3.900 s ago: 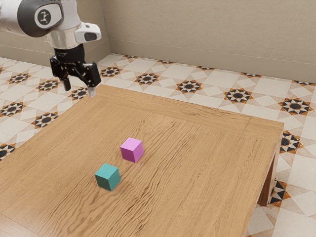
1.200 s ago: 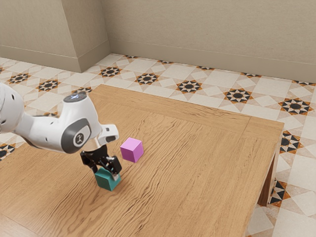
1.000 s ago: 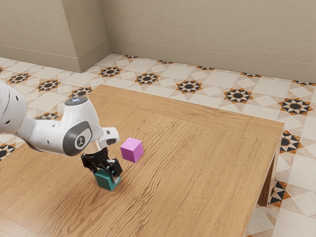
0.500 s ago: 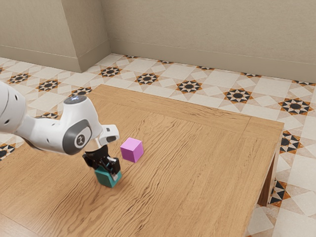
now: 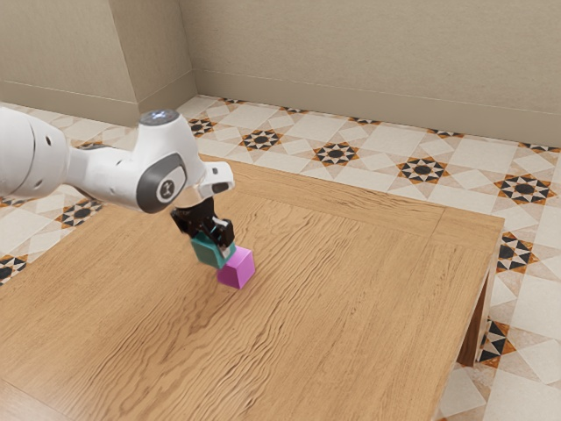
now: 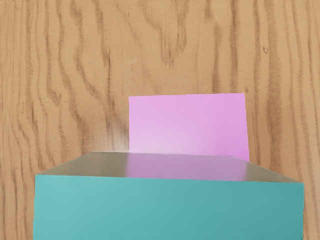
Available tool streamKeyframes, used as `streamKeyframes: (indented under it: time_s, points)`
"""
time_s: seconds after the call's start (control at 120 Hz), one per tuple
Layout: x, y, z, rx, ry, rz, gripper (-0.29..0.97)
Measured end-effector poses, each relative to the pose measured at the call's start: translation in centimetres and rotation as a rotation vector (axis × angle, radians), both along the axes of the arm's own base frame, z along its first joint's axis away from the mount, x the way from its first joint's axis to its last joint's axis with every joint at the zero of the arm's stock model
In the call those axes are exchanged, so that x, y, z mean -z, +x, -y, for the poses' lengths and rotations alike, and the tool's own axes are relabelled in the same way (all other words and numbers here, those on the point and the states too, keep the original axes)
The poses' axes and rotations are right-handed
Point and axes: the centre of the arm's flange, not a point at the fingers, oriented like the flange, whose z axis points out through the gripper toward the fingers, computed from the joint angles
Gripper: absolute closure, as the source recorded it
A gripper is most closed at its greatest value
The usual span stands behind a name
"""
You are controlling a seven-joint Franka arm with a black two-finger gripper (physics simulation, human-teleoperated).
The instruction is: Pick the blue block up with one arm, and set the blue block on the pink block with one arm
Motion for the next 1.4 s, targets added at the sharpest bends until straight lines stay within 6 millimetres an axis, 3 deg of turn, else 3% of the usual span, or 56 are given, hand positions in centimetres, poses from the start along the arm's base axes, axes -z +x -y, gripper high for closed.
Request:
streamKeyframes:
  time_s: [0.258,0.675,0.883,1.117,1.217,1.283,1.342,1.4]
  points:
    - [0.6,2.6,0.3,0.013,0.003,-0.009,0.33]
    - [1.2,3.3,0.9,0.024,-0.001,-0.019,0.32]
    - [0.9,3.2,1.1,0.024,-0.013,-0.017,0.13]
    - [-9.4,0.6,3.4,0.061,-0.003,0.115,0.04]
    - [-19.2,-2.7,3.6,0.057,0.006,0.231,0.03]
    - [-23.9,-4.6,3.6,0.051,0.010,0.263,0.02]
    - [-26.0,-6.0,3.5,0.043,0.012,0.242,0.02]
    - [-26.5,-7.0,3.4,0.034,0.011,0.199,0.01]
